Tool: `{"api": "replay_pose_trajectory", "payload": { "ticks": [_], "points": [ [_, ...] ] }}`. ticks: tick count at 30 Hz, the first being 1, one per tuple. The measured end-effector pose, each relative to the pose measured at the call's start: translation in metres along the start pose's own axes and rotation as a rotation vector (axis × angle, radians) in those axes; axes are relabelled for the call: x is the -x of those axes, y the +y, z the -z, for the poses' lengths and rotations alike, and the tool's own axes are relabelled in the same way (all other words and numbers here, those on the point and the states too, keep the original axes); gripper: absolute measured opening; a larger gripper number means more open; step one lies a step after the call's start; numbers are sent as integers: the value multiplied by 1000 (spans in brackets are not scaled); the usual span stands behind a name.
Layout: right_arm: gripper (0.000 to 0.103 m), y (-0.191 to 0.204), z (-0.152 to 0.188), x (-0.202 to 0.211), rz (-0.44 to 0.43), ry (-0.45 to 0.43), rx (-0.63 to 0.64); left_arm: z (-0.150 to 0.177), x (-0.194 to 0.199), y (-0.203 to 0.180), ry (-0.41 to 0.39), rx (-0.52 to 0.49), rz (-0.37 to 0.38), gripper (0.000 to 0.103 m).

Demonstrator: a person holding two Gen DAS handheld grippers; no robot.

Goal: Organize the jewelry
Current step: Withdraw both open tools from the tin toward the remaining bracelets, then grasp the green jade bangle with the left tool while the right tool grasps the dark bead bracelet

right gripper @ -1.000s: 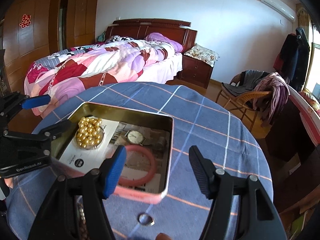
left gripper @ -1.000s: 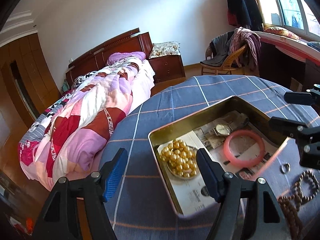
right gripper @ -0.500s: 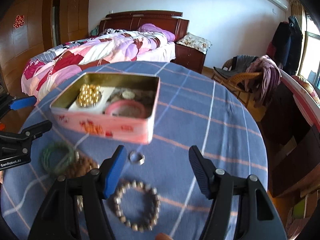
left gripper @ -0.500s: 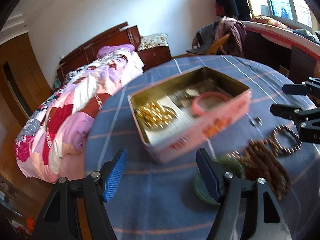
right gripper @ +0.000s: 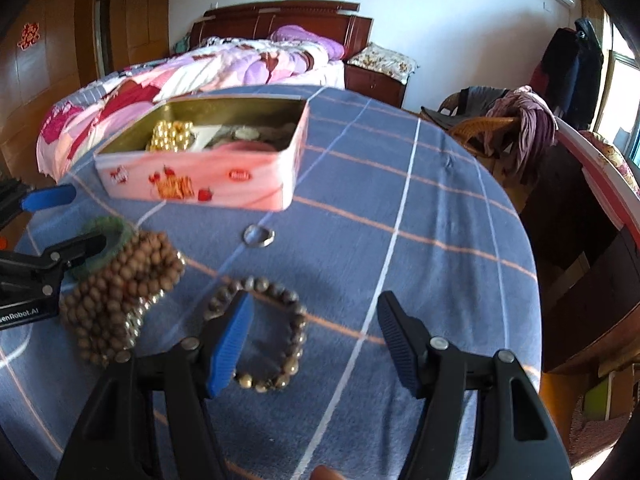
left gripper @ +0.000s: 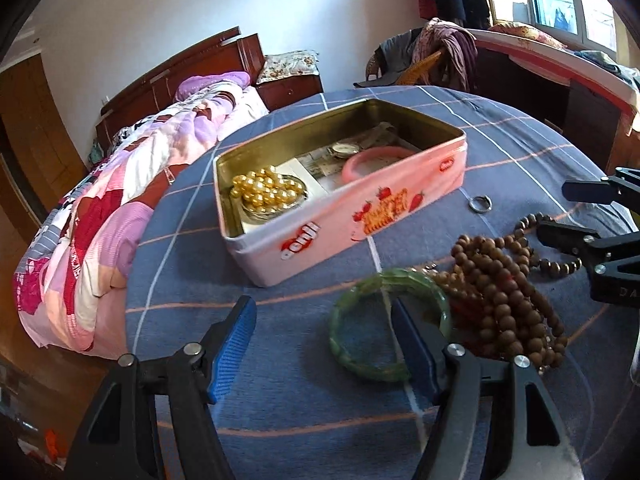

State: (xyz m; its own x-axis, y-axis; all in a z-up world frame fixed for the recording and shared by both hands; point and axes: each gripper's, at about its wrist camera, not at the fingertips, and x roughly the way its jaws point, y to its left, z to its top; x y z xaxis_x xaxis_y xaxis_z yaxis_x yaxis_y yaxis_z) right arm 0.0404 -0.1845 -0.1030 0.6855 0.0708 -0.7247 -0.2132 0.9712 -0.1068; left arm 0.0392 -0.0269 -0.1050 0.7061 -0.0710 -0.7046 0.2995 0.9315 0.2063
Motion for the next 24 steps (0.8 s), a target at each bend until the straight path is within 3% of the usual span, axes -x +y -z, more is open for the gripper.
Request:
{"api": "replay_pose_trajectory", "payload": {
  "ticks": [4,7,9,10,12,14,24],
  "points": [
    [53,-6,4,0,-18,6,-15,2,-7,1,15,11,28,55],
    [37,-4,6,2,-36,0,-9,1,-8,1,14,12,53,43],
    [16,2,7,4,-52,-6,17,1,-8,0,14,17,79,30],
    [14,5,7,5,-51,-8,31,2,-8,0,14,17,90,26],
    [12,10,8,5,-37,-15,50,1,-8,-2,13,11,99,13],
    [12,8,9,6,-41,-17,46,1,-7,-3,13,10,107,10],
    [11,3,6,12,-61,-34,23,1,-4,3,7,21,114,6]
  ]
}}
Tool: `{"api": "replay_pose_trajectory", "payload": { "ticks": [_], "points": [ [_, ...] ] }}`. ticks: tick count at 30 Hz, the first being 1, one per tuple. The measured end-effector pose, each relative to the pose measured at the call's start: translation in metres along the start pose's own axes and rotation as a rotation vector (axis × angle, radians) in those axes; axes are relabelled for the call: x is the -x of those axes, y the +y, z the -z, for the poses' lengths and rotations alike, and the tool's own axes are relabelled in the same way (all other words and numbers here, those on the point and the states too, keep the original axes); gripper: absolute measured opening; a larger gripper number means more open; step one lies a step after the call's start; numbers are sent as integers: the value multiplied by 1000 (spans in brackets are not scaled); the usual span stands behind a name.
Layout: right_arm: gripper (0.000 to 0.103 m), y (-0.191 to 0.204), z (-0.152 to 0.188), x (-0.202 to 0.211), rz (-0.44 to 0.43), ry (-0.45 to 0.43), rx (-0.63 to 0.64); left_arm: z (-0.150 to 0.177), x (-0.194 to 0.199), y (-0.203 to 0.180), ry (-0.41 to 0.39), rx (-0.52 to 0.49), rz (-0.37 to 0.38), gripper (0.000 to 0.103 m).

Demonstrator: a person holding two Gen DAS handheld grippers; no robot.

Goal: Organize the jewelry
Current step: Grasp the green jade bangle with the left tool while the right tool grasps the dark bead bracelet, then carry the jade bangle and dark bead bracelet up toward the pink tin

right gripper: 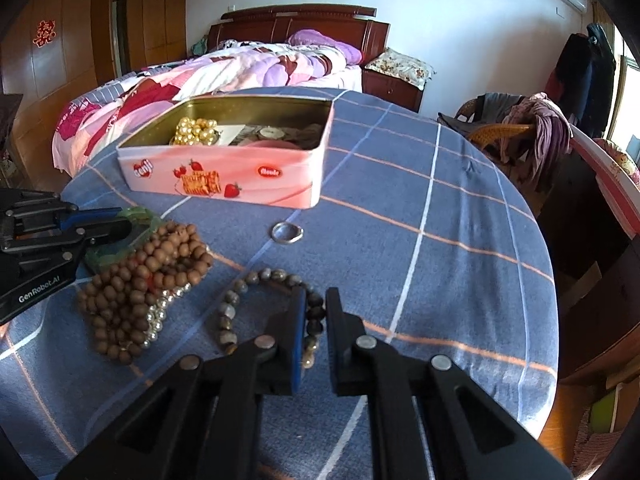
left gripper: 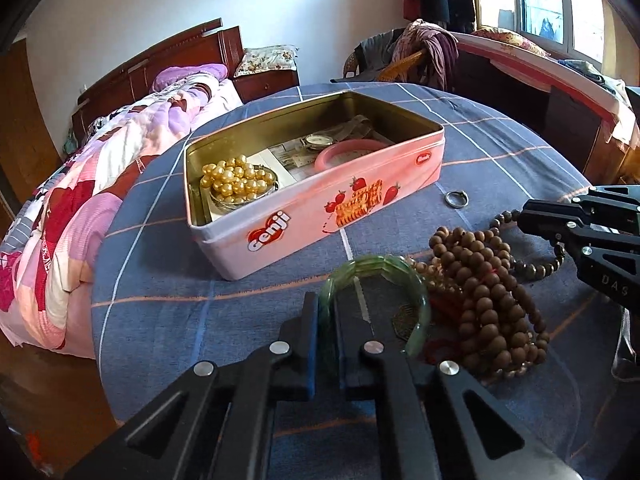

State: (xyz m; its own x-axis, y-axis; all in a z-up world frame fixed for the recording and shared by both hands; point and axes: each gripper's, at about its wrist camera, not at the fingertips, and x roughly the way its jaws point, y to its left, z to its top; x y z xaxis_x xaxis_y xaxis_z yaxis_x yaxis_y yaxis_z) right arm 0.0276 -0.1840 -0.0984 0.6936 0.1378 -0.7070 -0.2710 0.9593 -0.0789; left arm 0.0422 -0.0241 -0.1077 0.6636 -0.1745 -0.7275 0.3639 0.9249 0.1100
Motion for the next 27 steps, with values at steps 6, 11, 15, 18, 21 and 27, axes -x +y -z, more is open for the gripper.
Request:
{"api": "replay_pose_trajectory", "payload": {
  "ticks": [6,11,15,18,21,27],
  "points": [
    [11,0,-5,6,-11,-24,-10,-5,12,5,-34,8,-17,6],
    [11,0,-10,11,-16,-43,-15,-10,24,9,-65,11,-35,6],
    [11,0,-14,14,-21,-60,-21,-15,32,12,-87,11,-48,6],
    [11,1,-18,16,-26,-70,-24,-17,36,14,-101,12,-52,6],
    [11,2,-20,19,-31,-83,-24,-20,41,14,-112,16,-52,6],
    [11,7,-25,23,-42,-106,-21,-23,46,15,-129,22,-51,6]
  ]
}}
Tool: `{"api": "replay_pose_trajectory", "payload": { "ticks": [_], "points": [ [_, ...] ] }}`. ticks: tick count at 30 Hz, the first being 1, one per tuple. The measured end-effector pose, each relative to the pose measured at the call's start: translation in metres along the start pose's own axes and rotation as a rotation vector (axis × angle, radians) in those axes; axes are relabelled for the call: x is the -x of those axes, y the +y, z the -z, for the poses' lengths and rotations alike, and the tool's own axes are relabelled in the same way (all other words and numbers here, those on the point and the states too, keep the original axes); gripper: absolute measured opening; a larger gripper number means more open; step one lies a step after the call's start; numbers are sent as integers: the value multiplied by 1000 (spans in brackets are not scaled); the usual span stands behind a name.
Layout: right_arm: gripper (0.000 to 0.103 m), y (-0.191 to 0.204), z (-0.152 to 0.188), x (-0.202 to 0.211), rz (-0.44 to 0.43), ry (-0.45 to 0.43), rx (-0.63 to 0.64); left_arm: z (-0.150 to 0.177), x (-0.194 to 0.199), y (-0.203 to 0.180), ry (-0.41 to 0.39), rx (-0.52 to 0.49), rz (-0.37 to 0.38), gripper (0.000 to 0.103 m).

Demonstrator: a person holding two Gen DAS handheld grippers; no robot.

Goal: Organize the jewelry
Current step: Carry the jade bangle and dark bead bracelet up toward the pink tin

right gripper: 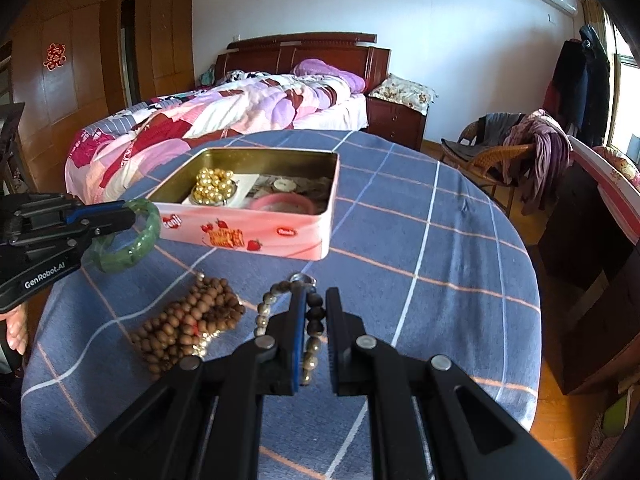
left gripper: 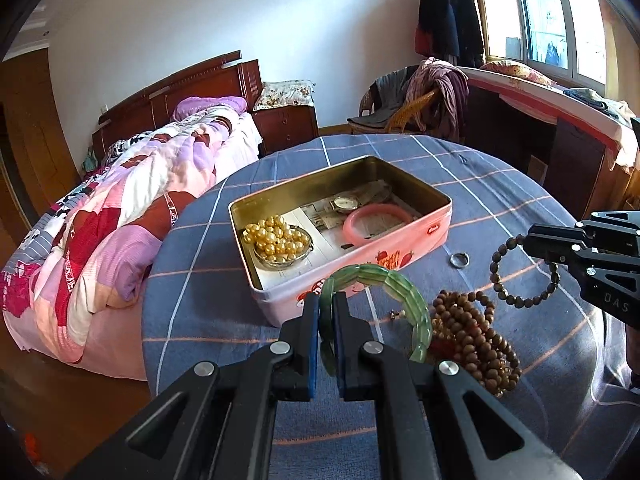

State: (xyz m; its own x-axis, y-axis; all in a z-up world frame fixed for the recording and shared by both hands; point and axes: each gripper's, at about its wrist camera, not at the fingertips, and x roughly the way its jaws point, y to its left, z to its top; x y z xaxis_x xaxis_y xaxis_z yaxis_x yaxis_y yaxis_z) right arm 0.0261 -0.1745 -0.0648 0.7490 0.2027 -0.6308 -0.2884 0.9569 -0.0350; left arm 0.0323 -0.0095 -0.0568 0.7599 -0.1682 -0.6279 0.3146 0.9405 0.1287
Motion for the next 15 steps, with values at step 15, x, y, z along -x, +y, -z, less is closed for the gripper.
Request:
{"api": "replay_pose_trajectory", "payload": {
  "ticks": [15],
  "points": [
    [11,14,-21,0,-24,-46,21,-19,1,10,-31,-8,-27,6]
  ]
}}
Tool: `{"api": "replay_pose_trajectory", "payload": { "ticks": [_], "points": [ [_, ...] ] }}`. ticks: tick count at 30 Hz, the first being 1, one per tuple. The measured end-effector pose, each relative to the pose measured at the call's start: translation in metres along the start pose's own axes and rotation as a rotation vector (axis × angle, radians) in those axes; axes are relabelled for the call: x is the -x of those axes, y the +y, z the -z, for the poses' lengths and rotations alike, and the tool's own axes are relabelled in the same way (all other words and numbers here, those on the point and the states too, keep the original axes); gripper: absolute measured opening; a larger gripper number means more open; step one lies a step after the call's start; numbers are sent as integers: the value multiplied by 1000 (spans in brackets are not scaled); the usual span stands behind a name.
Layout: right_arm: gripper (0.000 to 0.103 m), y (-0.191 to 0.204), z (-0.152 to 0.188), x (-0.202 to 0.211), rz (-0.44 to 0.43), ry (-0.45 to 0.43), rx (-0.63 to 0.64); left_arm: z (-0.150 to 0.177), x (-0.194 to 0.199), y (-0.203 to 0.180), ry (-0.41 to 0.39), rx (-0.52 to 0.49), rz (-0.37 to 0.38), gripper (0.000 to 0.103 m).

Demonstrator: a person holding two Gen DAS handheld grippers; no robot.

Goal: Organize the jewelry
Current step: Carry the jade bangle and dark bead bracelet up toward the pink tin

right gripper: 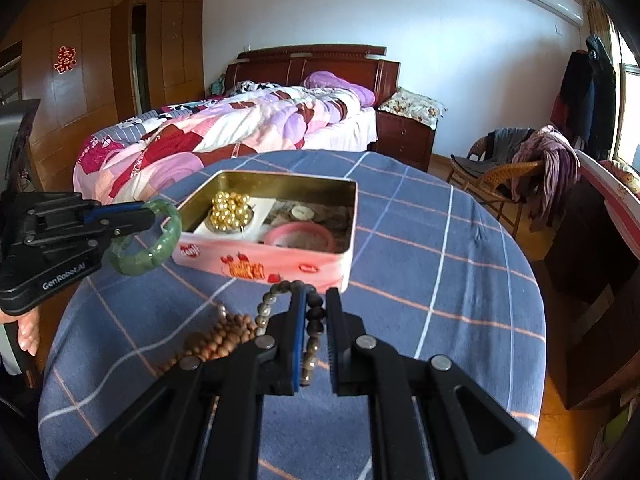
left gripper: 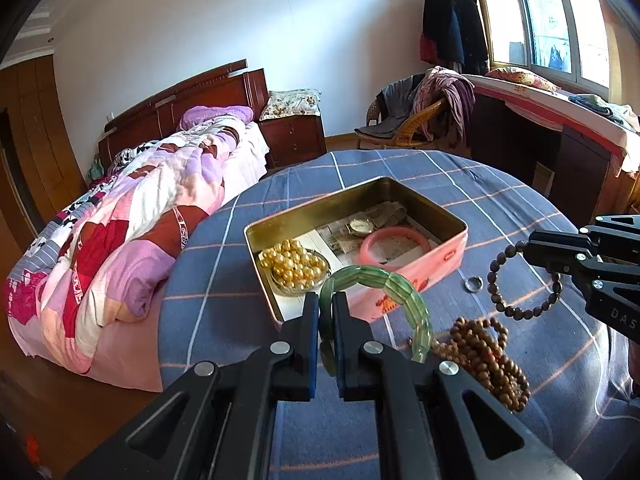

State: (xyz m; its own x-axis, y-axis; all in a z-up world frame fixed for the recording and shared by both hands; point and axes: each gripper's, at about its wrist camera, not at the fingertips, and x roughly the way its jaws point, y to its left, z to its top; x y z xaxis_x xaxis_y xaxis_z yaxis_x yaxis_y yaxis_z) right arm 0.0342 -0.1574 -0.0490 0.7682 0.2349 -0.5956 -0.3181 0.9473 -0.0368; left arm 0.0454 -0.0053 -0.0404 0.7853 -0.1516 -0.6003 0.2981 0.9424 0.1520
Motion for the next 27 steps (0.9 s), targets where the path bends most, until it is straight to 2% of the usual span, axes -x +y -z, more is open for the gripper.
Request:
{"api": "replay_pose_trajectory", "payload": {
  "ticks": [13,27],
  "points": [
    [11,0,-27,-2,1,-46,15,-34,-9,8,-36,-32,-24,6],
    [11,1,-58,-15,8,-77,31,-54,-28,22,-30,-39,-56,6]
  ]
}}
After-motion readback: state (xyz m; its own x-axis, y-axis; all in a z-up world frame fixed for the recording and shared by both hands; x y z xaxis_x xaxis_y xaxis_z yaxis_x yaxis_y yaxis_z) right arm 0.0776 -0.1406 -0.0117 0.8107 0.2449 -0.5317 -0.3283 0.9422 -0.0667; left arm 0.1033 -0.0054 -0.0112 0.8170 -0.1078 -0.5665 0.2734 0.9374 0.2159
